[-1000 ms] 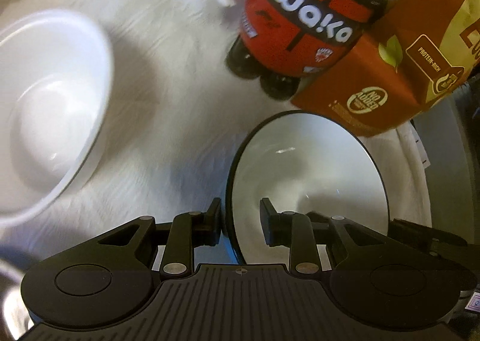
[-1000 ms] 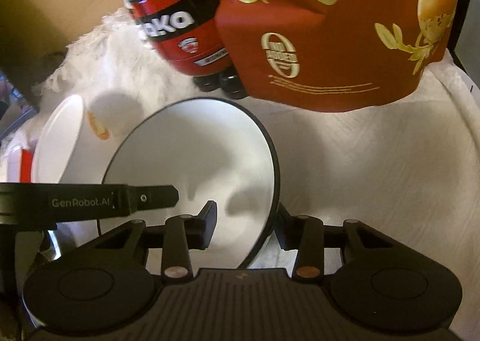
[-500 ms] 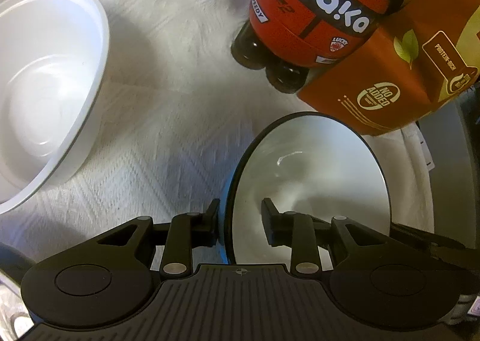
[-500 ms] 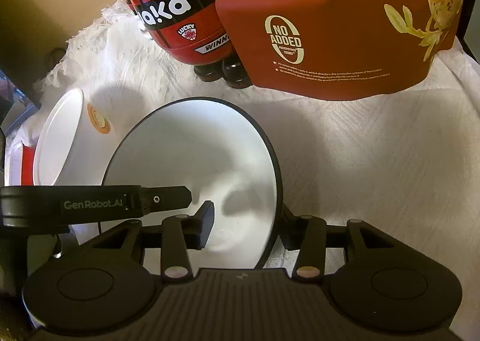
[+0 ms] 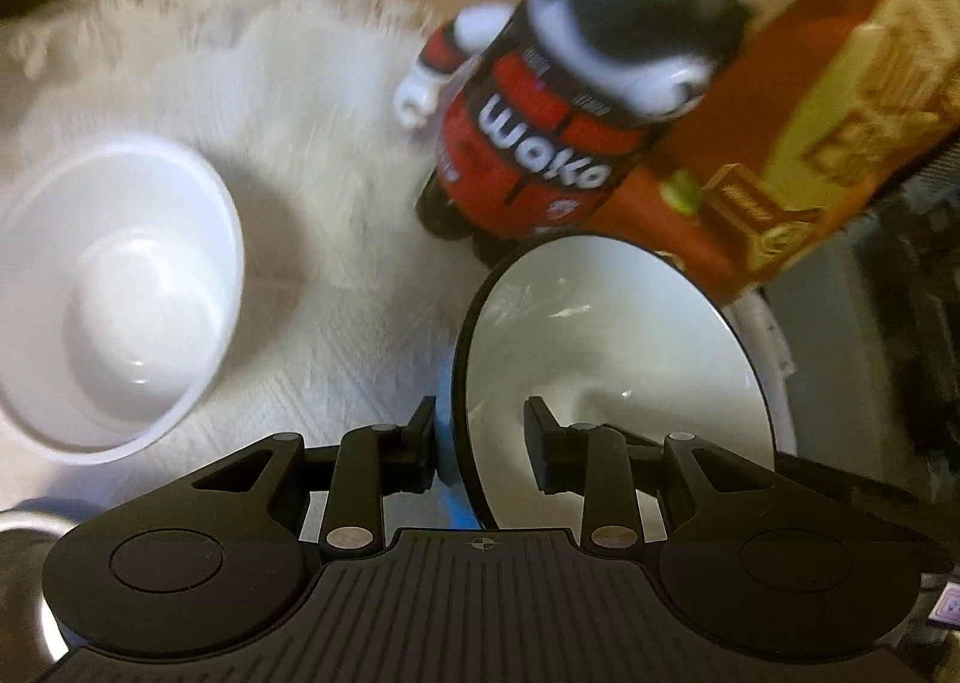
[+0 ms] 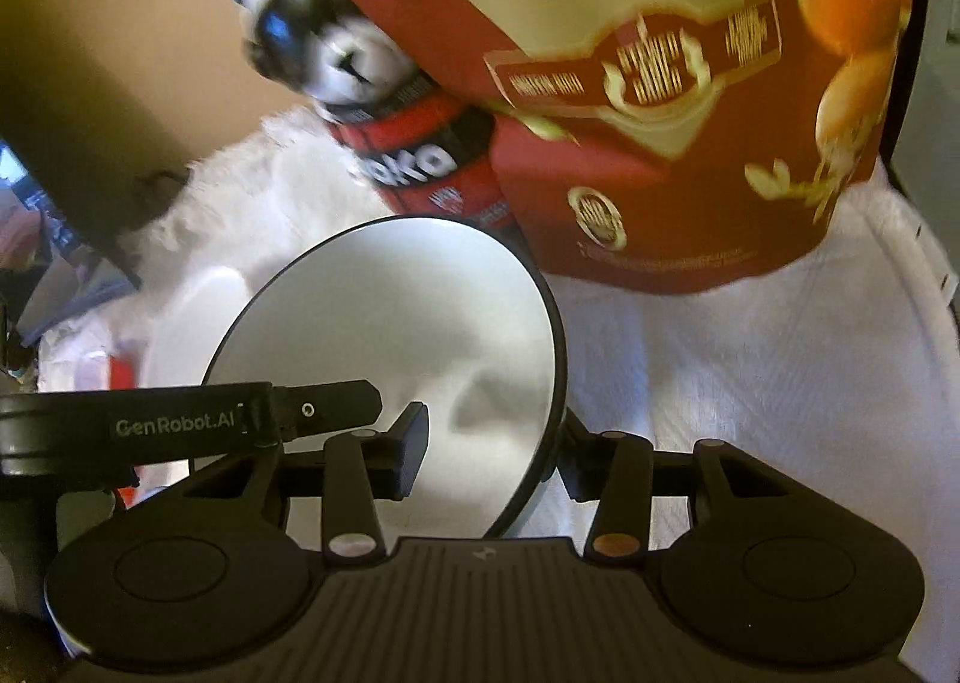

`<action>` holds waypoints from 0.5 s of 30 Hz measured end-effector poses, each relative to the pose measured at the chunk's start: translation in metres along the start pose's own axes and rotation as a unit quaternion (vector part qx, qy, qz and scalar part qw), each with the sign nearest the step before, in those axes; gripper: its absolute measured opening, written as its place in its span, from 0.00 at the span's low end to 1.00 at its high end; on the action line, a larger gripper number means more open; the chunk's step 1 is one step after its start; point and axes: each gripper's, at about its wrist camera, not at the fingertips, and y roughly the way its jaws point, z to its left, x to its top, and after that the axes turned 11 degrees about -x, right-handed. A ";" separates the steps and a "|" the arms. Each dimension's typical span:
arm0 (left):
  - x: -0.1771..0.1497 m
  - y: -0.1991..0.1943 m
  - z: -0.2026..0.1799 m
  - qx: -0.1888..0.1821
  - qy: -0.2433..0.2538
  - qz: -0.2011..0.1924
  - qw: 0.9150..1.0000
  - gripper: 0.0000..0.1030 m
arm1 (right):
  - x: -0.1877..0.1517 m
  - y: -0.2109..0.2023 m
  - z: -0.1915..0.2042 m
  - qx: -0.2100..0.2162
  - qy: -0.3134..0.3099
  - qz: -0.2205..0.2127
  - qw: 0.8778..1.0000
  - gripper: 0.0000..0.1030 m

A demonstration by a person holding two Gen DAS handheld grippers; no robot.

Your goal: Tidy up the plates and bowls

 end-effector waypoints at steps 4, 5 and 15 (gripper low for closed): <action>-0.011 -0.026 -0.008 -0.006 0.012 0.005 1.000 0.33 | -0.011 -0.029 0.007 0.007 -0.014 -0.007 1.000 0.44; -0.015 -0.031 -0.008 -0.009 0.013 0.010 1.000 0.33 | -0.015 -0.034 0.008 0.009 -0.015 -0.005 1.000 0.44; -0.086 -0.057 -0.012 -0.009 0.035 0.066 0.997 0.33 | -0.086 -0.061 0.016 0.006 -0.020 0.027 0.999 0.44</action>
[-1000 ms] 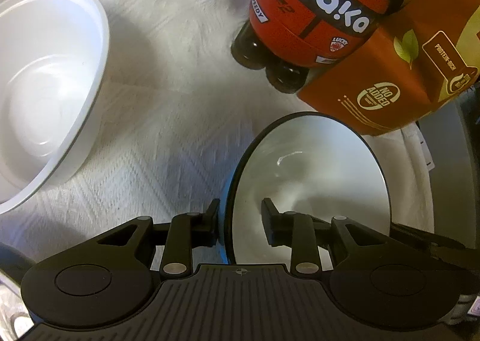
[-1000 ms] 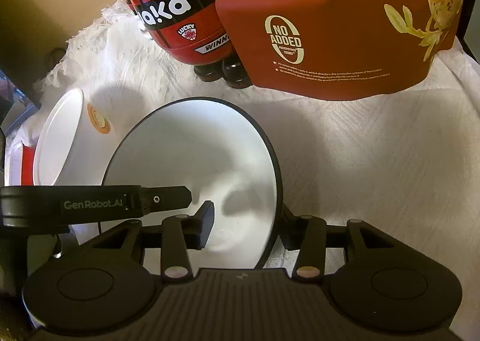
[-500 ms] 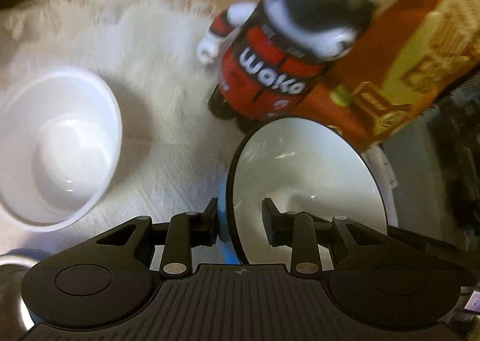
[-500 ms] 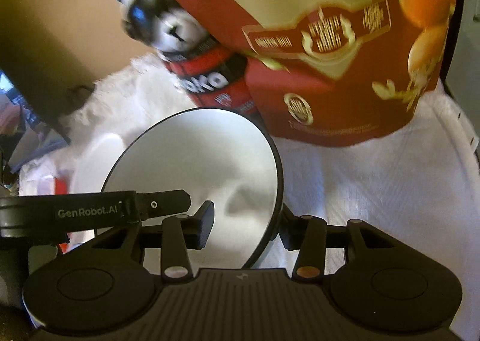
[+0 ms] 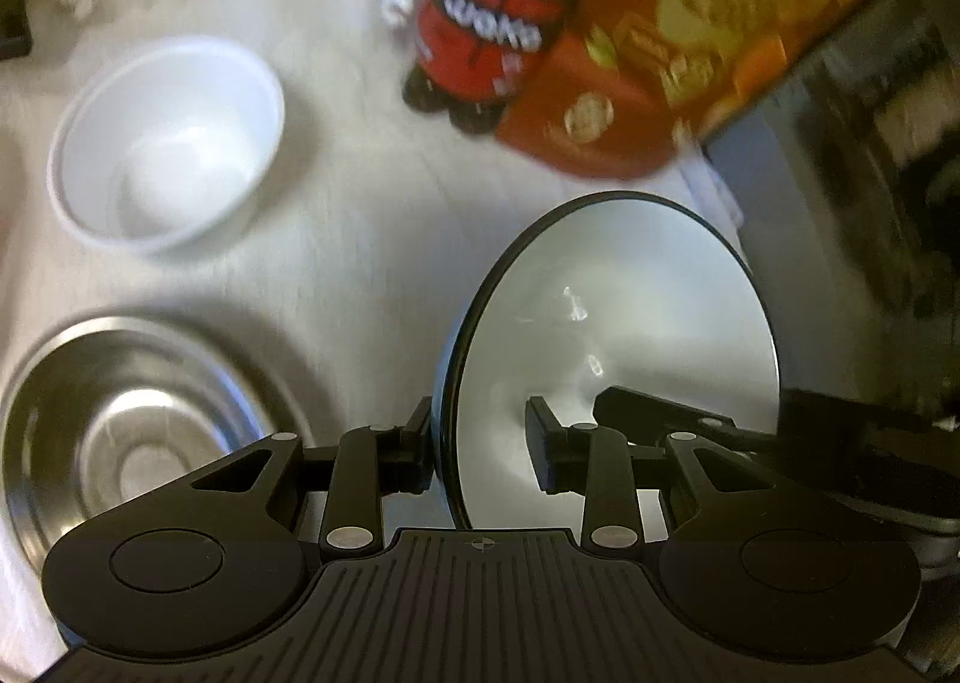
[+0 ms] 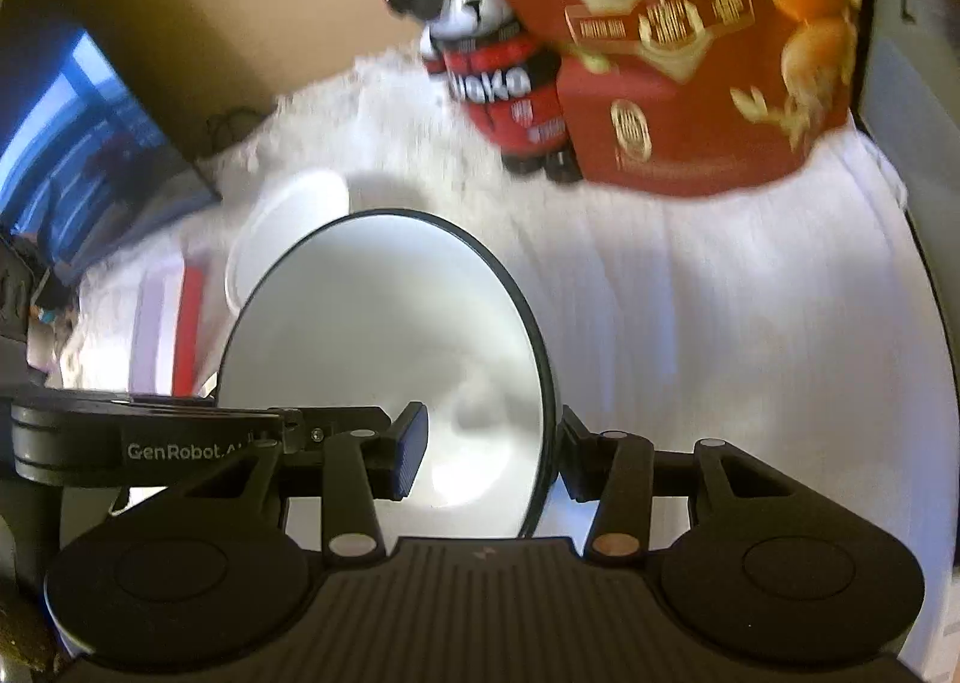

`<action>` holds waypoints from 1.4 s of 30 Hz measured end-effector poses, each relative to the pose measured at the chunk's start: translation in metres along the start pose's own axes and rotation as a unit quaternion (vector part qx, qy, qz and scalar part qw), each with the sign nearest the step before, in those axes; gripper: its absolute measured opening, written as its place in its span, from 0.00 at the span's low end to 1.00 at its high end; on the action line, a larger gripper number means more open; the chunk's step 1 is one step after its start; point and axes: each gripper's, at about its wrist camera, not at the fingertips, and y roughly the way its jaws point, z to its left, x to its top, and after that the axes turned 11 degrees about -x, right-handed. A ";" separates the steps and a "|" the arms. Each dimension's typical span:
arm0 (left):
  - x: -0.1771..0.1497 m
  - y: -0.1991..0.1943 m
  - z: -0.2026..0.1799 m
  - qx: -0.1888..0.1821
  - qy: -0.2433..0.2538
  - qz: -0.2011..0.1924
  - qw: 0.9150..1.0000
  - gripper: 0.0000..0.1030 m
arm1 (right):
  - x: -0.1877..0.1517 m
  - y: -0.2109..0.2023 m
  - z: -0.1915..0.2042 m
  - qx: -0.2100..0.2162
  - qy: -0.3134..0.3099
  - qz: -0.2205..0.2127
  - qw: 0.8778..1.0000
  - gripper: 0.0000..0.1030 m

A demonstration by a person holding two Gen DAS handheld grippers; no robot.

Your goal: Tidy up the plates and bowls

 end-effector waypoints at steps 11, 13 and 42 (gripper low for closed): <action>-0.043 0.027 0.013 0.013 0.027 0.058 0.998 0.33 | -0.050 0.031 -0.004 -0.033 0.028 0.043 0.998 0.45; -0.043 0.025 0.015 0.011 0.030 0.050 0.998 0.32 | -0.050 0.033 -0.003 -0.032 0.028 0.038 0.998 0.45; -0.024 0.018 -0.005 0.079 0.147 0.025 0.986 0.27 | -0.048 0.005 -0.009 -0.116 -0.007 -0.037 0.993 0.50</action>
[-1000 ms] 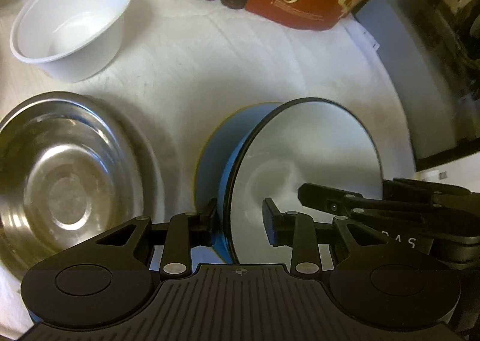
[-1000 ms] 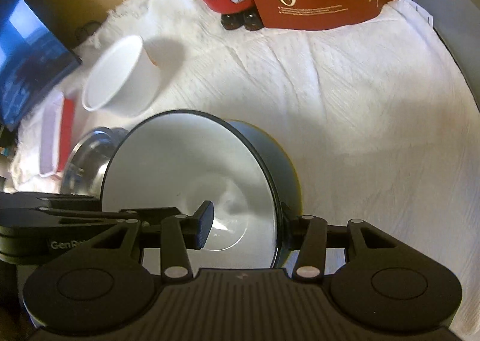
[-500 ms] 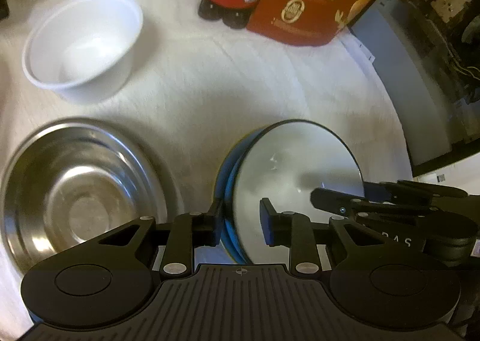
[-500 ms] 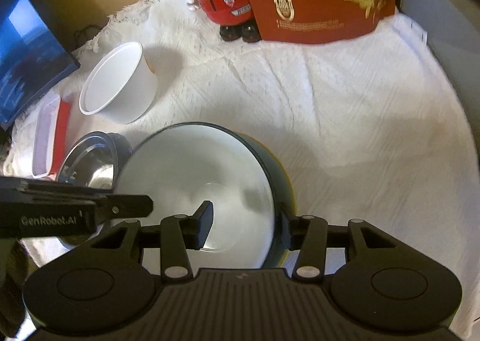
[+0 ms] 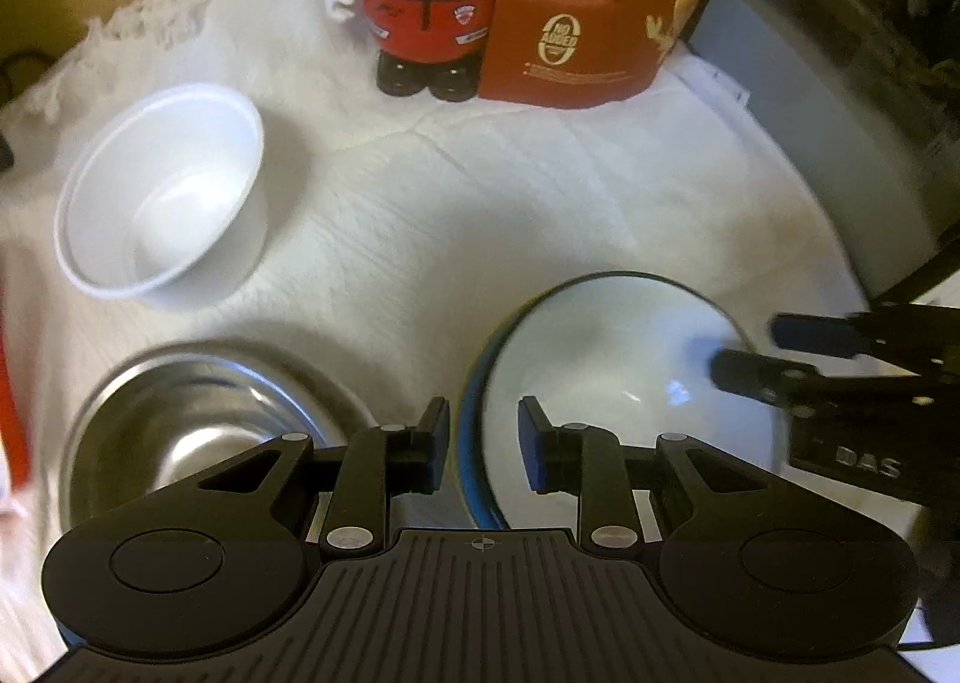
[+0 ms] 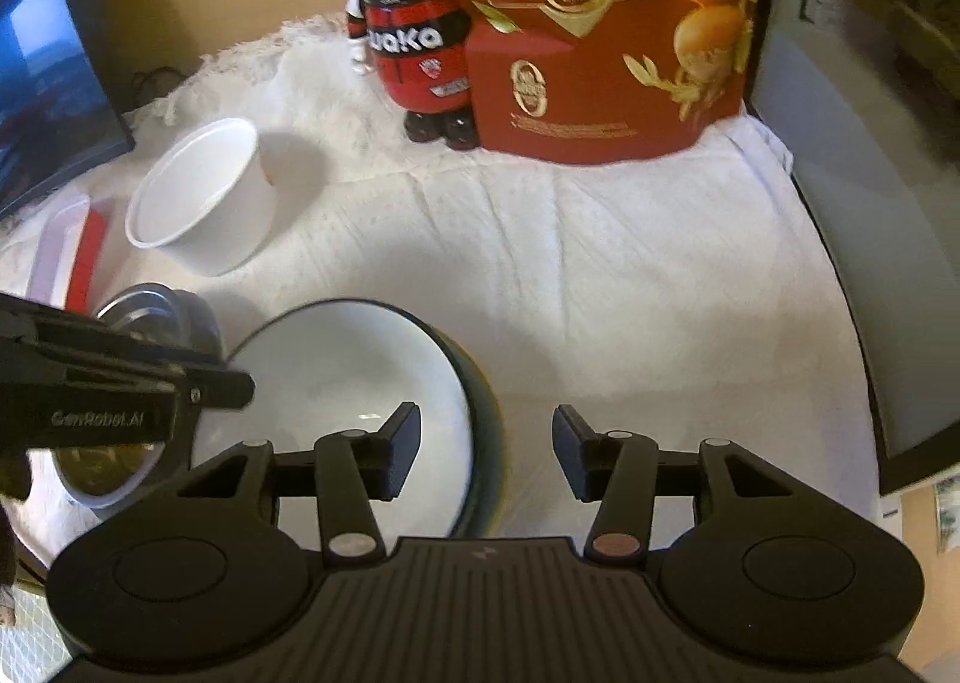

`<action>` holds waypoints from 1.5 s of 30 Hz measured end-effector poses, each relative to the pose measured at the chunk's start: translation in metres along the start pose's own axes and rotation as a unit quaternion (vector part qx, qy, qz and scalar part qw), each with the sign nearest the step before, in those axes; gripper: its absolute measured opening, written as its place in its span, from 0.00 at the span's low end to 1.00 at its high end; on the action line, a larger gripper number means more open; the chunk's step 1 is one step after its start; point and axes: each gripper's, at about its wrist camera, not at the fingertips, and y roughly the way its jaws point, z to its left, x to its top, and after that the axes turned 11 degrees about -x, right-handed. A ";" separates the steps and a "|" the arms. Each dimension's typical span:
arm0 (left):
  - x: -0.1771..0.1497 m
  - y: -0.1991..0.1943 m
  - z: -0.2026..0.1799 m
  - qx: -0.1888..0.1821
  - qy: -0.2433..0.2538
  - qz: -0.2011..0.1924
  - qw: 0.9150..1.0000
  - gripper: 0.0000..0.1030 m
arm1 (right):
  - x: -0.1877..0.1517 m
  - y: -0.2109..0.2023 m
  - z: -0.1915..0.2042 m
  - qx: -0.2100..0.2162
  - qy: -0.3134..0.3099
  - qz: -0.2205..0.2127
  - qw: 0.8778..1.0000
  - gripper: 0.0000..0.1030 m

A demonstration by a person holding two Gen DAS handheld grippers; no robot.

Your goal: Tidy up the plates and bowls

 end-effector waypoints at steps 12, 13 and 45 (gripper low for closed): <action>0.012 0.046 0.017 -0.039 -0.029 0.053 0.997 0.31 | -0.025 0.049 -0.010 0.117 0.080 0.113 0.983 0.56; 0.012 0.048 0.019 -0.044 -0.034 0.054 0.997 0.32 | -0.026 0.051 -0.009 0.124 0.078 0.117 0.982 0.55; 0.013 0.022 0.044 -0.116 -0.125 0.012 0.985 0.30 | 0.028 0.047 -0.012 0.029 -0.007 0.022 0.999 0.55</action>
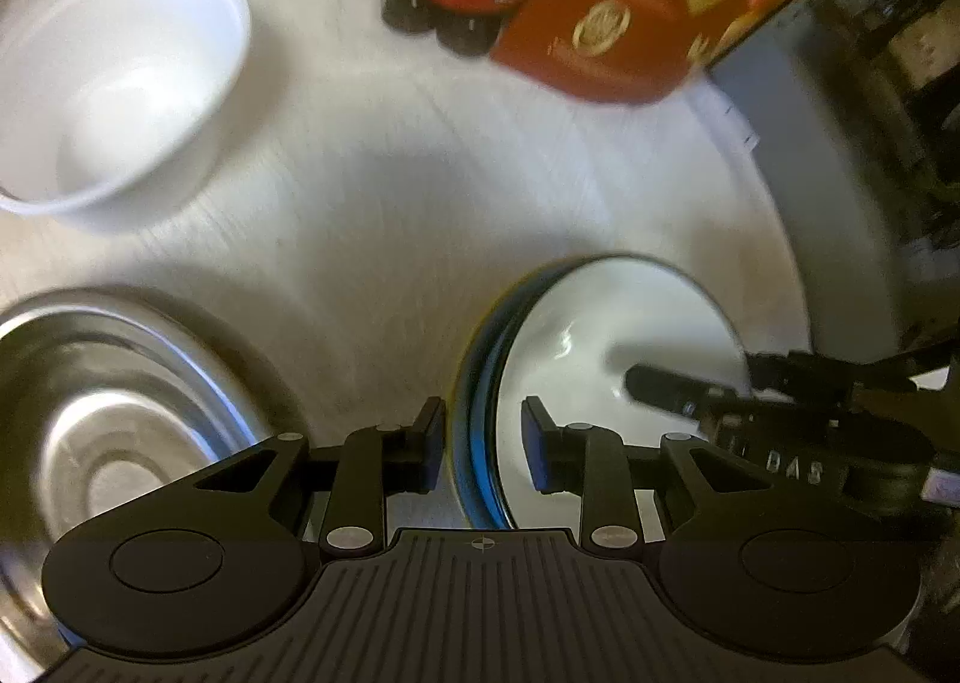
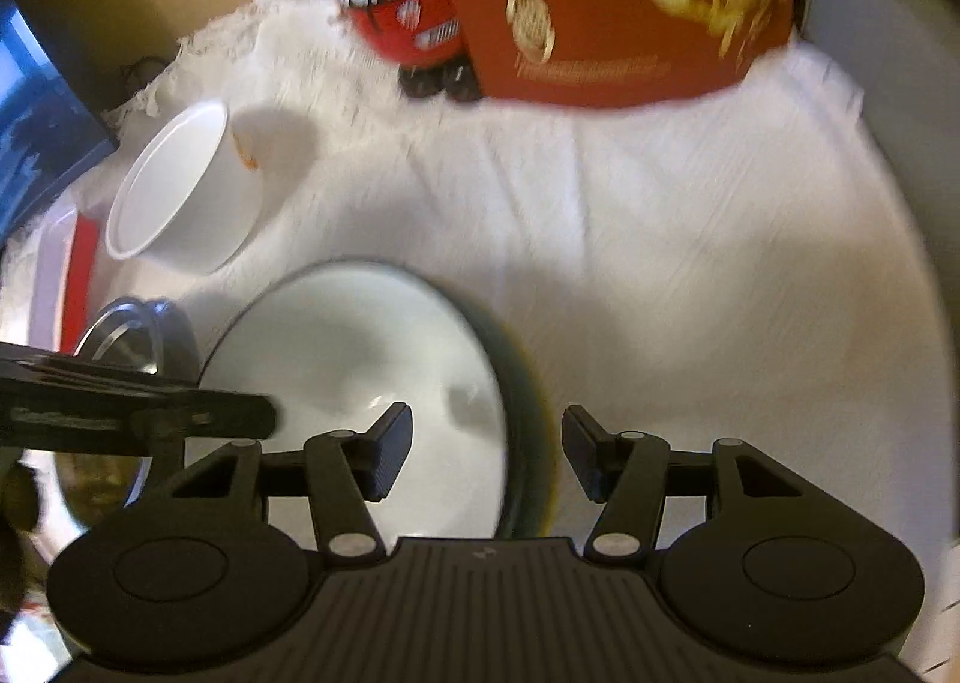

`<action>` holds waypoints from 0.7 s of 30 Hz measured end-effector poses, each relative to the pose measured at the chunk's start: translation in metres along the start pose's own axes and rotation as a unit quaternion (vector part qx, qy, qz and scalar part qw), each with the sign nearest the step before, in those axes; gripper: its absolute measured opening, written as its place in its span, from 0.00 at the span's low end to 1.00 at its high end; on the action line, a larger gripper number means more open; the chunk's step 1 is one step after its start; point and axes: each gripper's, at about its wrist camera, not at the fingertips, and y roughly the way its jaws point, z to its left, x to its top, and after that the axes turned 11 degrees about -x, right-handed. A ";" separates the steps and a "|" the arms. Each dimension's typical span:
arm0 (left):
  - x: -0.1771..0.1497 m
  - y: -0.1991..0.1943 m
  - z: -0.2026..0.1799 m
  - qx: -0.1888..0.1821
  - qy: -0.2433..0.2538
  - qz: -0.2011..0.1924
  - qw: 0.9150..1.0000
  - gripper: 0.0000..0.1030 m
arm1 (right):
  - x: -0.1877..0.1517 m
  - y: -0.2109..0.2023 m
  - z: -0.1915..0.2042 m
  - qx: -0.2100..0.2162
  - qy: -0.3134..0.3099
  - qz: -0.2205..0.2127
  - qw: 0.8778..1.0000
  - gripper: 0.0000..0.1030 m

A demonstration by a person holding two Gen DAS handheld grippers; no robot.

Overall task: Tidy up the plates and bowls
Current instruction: 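Release the blue bowl and grasp the white plastic bowl rim with both tools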

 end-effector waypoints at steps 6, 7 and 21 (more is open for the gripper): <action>0.002 -0.041 0.022 -0.006 -0.028 -0.049 0.998 0.29 | 0.027 -0.032 0.005 -0.035 -0.009 -0.054 0.998 0.56; 0.002 -0.048 0.028 -0.001 -0.035 -0.059 0.998 0.29 | 0.031 -0.036 0.010 -0.035 -0.011 -0.061 0.997 0.57; 0.023 -0.139 0.146 0.088 -0.179 -0.207 0.958 0.29 | 0.091 -0.011 0.115 -0.008 -0.063 -0.037 0.997 0.68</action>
